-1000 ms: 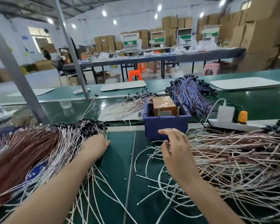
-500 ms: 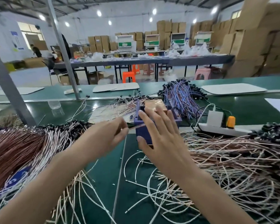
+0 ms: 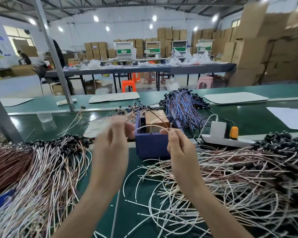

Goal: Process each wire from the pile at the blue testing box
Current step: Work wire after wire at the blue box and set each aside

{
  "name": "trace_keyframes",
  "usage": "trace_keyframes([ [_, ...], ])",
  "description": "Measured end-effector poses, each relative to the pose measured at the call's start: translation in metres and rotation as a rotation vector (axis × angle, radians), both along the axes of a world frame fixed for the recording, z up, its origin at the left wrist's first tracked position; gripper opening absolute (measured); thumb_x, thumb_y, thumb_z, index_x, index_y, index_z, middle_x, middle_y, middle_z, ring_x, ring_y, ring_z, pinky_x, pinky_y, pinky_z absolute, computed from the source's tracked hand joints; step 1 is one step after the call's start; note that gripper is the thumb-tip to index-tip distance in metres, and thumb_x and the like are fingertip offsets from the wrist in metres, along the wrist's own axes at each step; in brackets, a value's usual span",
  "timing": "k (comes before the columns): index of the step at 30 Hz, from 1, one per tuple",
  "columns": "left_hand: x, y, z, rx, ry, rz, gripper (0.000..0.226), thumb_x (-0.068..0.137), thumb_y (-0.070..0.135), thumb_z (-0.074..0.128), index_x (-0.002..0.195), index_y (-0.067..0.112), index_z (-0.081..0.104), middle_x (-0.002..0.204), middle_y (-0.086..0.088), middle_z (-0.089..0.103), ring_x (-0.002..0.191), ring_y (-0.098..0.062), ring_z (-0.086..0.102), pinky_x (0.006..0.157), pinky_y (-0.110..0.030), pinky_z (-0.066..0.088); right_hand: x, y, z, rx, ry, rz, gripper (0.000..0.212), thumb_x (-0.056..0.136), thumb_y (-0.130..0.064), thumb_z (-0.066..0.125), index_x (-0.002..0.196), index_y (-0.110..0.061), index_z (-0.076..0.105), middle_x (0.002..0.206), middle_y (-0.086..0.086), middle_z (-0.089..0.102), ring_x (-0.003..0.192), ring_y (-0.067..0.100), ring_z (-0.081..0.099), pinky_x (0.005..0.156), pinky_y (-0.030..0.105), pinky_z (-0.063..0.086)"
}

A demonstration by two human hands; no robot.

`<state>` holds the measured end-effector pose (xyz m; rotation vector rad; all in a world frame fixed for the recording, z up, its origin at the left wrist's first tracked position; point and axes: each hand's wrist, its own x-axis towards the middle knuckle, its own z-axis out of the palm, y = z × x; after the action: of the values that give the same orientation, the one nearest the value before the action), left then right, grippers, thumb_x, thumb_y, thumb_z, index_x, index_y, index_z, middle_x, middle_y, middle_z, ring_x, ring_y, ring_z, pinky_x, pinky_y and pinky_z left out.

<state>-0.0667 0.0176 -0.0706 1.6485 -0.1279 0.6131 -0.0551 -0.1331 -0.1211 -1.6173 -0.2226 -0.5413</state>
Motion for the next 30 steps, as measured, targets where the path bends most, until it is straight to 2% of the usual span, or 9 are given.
trace_keyframes([
  [2, 0.01, -0.012, -0.004, -0.247, 0.445, -0.206, 0.048, 0.106, 0.045, 0.033, 0.094, 0.018, 0.072, 0.089, -0.002, 0.078, 0.073, -0.015, 0.064, 0.062, -0.03, 0.05, 0.001, 0.0, -0.006, 0.009, 0.012, -0.008, 0.032, 0.109, -0.033, 0.037, 0.099, -0.024, 0.066, 0.055, -0.015, 0.043, 0.051, 0.003, 0.034, 0.049, 0.018, 0.031],
  [3, 0.016, -0.016, -0.005, -0.33, 0.522, -0.268, 0.047, 0.107, 0.043, 0.033, 0.1, 0.014, 0.07, 0.095, -0.005, 0.079, 0.081, -0.017, 0.068, 0.067, -0.032, 0.052, 0.002, 0.0, -0.01, -0.007, 0.018, -0.004, 0.03, 0.109, -0.033, 0.039, 0.099, -0.027, 0.067, 0.055, -0.015, 0.043, 0.051, 0.003, 0.034, 0.049, 0.017, 0.031],
  [5, 0.027, -0.018, -0.004, -0.48, 0.465, -0.328, 0.035, 0.107, 0.035, 0.038, 0.106, 0.013, 0.065, 0.101, -0.006, 0.078, 0.091, -0.019, 0.071, 0.075, -0.033, 0.054, 0.003, 0.002, -0.018, -0.045, 0.032, 0.011, 0.028, 0.109, -0.034, 0.04, 0.101, -0.031, 0.067, 0.055, -0.013, 0.043, 0.05, 0.004, 0.033, 0.047, 0.018, 0.027],
  [9, 0.046, -0.013, -0.006, -0.638, 0.248, -0.295, 0.025, 0.109, 0.026, 0.037, 0.102, 0.019, 0.059, 0.073, 0.004, 0.07, 0.067, -0.011, 0.068, 0.065, -0.027, 0.053, 0.003, 0.001, -0.031, 0.014, 0.049, -0.03, 0.028, 0.108, -0.035, 0.042, 0.098, -0.033, 0.069, 0.054, -0.01, 0.036, 0.049, 0.007, 0.027, 0.045, 0.022, 0.023],
  [13, 0.058, -0.014, -0.035, -0.447, 0.18, -0.151, 0.026, 0.11, 0.022, 0.035, 0.109, 0.018, 0.06, 0.064, 0.007, 0.058, 0.064, -0.009, 0.059, 0.066, -0.025, 0.051, 0.01, 0.001, -0.042, 0.165, 0.1, -0.155, 0.026, 0.107, -0.035, 0.041, 0.102, -0.033, 0.067, 0.055, -0.011, 0.042, 0.049, 0.005, 0.031, 0.043, 0.021, 0.026],
  [16, 0.058, -0.017, -0.073, -0.178, 0.139, -0.04, 0.026, 0.108, 0.019, 0.038, 0.118, 0.024, 0.061, 0.056, 0.012, 0.047, 0.053, -0.006, 0.047, 0.051, -0.017, 0.043, 0.015, 0.0, -0.055, 0.227, 0.12, -0.247, 0.025, 0.108, -0.033, 0.039, 0.109, -0.033, 0.063, 0.055, -0.013, 0.047, 0.049, 0.003, 0.039, 0.044, 0.019, 0.034],
  [18, 0.055, -0.019, -0.1, -0.05, 0.121, -0.004, 0.027, 0.107, 0.024, 0.04, 0.119, 0.031, 0.062, 0.053, 0.012, 0.042, 0.049, -0.009, 0.038, 0.046, -0.023, 0.036, 0.019, 0.0, -0.062, 0.256, 0.151, -0.28, 0.026, 0.109, -0.032, 0.038, 0.117, -0.03, 0.062, 0.056, -0.014, 0.051, 0.051, 0.001, 0.045, 0.048, 0.019, 0.042],
  [25, 0.045, -0.021, -0.132, 0.156, 0.105, 0.083, 0.02, 0.094, 0.041, 0.042, 0.091, 0.041, 0.061, 0.049, 0.011, 0.045, 0.042, -0.005, 0.034, 0.039, -0.023, 0.03, 0.024, -0.005, -0.072, 0.229, 0.184, -0.273, 0.029, 0.108, -0.033, 0.04, 0.133, -0.031, 0.054, 0.062, -0.012, 0.059, 0.055, 0.0, 0.055, 0.054, 0.016, 0.048],
  [30, 0.041, -0.02, -0.133, 0.188, 0.156, 0.07, 0.022, 0.087, 0.037, 0.041, 0.074, 0.03, 0.056, 0.047, 0.007, 0.044, 0.044, -0.011, 0.037, 0.044, -0.041, 0.037, 0.02, -0.003, -0.076, 0.187, 0.158, -0.29, 0.028, 0.107, -0.033, 0.041, 0.131, -0.041, 0.053, 0.062, -0.006, 0.062, 0.049, 0.0, 0.049, 0.049, 0.015, 0.043],
])
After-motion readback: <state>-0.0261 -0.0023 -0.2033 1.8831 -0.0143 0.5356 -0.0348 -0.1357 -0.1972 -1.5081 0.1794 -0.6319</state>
